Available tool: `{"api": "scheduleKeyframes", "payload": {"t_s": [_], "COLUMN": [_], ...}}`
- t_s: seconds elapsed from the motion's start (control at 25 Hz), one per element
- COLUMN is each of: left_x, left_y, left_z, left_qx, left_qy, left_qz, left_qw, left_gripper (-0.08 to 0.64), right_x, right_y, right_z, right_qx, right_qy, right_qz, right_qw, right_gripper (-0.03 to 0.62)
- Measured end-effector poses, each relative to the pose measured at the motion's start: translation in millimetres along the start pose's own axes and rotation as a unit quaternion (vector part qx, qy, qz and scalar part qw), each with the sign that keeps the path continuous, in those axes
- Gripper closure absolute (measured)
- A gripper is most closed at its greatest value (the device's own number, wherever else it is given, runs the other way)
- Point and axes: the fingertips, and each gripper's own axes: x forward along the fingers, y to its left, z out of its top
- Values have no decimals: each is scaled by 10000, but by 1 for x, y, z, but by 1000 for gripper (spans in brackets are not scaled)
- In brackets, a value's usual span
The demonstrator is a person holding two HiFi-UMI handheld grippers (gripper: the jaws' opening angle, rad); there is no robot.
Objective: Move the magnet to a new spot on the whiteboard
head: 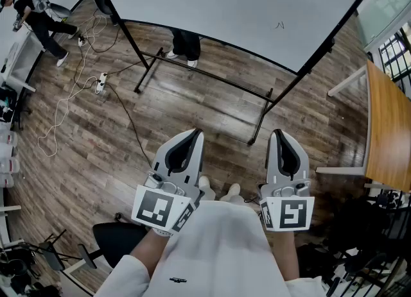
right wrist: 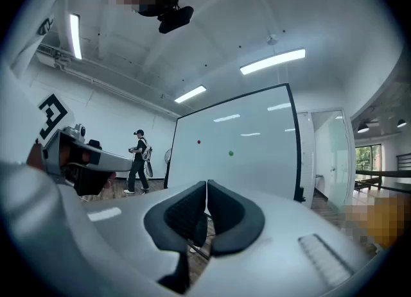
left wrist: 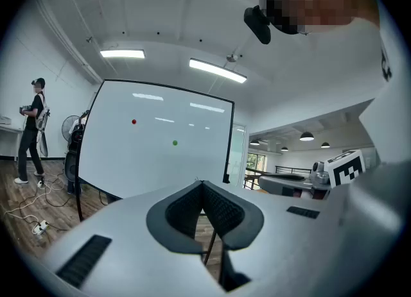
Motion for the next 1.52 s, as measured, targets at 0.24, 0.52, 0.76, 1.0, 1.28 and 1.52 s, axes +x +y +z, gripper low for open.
{"api": "scheduleKeyframes", "payload": {"t_s": [0.24,0.52,0.76,1.0,1.28,1.52], "left_x": [8,27,43,59,116,202], "left_y": [-38,-69,-86,-89,-44,28], "left_z": [-1,7,-7,-16,-10,22], "left_qx": [114,269,251,158,166,219], "left_qy": [15,-107,-28,33,-32,-123], "left_qz": [93,238,376,478,405,228], "left_qw": [9999,9993,9990,9987,9990,9994], "left_gripper": [554,554,554,554,554,554], "right_x": [-16,-26,-24,-15,56,164], "right_y": [-28,-61,-86,-96,-106,-127], "right_z": [2,4,-5,-9,-16,-8], "right_qx": [114,164,204,266,204,122], "right_qy": [-129,-286,-391,-391,-432,-488], "right_qz": [116,258,419,566,589,427], "right_qw": [9998,9991,9982,9973,9971,9978], "right_gripper": [584,584,584,584,584,584]}}
